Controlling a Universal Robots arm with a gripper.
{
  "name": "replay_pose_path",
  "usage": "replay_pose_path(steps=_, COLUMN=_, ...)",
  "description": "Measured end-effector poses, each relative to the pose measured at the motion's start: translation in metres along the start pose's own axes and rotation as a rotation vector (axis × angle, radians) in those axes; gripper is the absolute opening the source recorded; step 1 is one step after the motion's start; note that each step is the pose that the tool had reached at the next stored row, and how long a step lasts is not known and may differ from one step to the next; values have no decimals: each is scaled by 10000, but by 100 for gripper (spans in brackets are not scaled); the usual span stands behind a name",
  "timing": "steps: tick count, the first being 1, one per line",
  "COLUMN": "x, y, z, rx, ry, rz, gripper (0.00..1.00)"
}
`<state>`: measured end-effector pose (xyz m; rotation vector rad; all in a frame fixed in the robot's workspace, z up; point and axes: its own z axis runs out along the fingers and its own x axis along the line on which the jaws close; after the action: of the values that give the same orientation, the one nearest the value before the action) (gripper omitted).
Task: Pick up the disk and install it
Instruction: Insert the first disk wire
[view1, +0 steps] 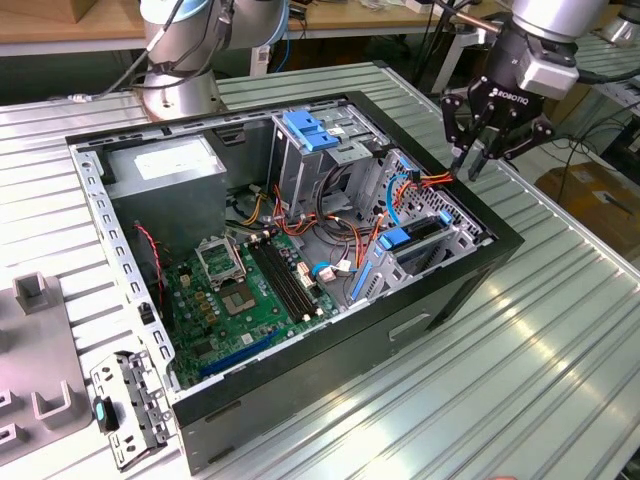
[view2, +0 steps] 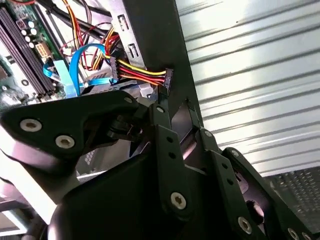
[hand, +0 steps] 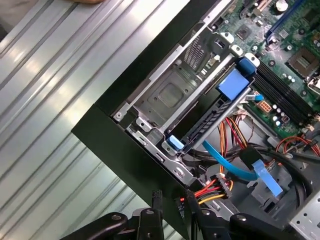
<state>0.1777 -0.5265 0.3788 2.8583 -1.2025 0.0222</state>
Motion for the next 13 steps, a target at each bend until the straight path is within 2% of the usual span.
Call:
replay_pose_path(steps=2, x=0, y=-1, z=19, rx=38, ry=-11, rz=-445, gripper=31)
replay_pose_path(steps=4, x=-4, y=-4, z=36, rx=77, ry=-34, rz=-721, gripper=31)
replay_pose_path(steps=7, x=-11, y=-10, z=54, rx=122, ry=-62, rz=-997, gripper=31)
replay_pose_path(steps=10, x=-30, y=-27, z=55, rx=130, ry=-56, rz=-1264, gripper=31)
replay_pose_path(steps=12, x=-31, y=-29, z=58, rx=140, ry=-45, rz=-1682, gripper=31)
replay_pose_path(steps=13, x=-31, y=-31, z=62, rx=149, ry=-35, rz=-2025, gripper=31)
